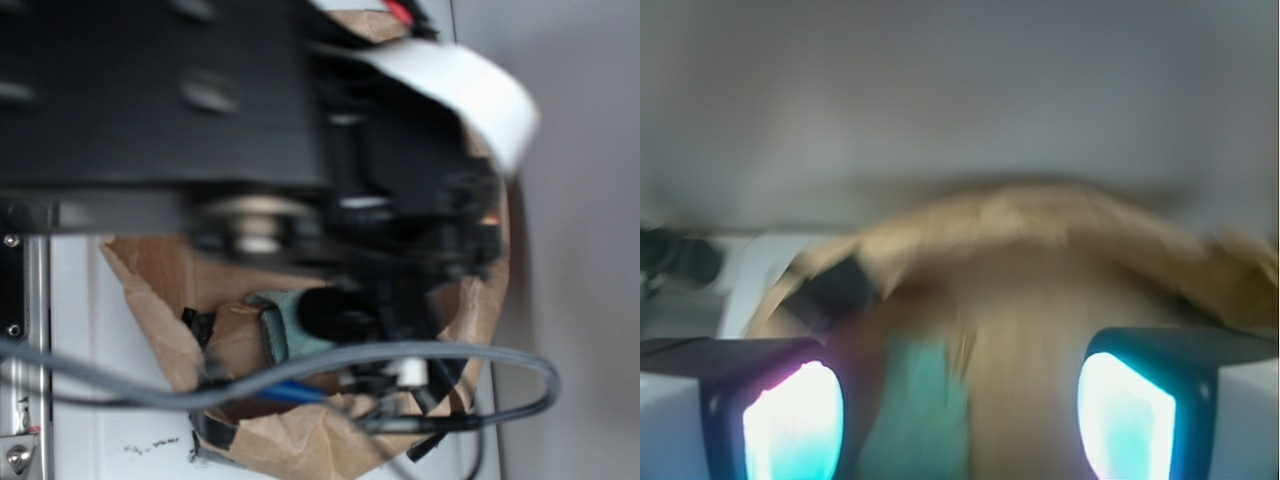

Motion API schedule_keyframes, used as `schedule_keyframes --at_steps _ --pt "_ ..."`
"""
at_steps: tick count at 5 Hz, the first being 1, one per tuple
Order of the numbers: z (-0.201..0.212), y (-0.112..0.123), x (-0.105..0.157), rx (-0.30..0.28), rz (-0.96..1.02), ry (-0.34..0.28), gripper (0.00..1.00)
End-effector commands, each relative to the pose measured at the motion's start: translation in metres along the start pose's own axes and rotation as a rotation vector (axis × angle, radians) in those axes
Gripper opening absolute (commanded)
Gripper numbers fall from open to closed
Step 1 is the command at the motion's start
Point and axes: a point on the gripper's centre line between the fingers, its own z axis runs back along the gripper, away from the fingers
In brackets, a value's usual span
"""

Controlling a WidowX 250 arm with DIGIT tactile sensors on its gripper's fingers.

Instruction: Grab the blue cloth.

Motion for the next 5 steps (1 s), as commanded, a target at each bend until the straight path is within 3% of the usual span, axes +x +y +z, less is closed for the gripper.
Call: schedule_keyframes --at_steps 1,2,3,4,5 --pt "0.016 0.002 0.010 0.010 -0.002 -0.060 1.00" --pt "0.016 0.002 0.010 0.010 -0.002 -0.060 1.00" --pt "-0.002 -0.005 -0.028 0.036 -0.067 0.017 1.00" --pt "-0.014 -0.019 -0.048 0.120 -0.089 0.197 1.00" --pt "-0.023 -0.029 -0.059 0.132 -0.113 0.249 1.00"
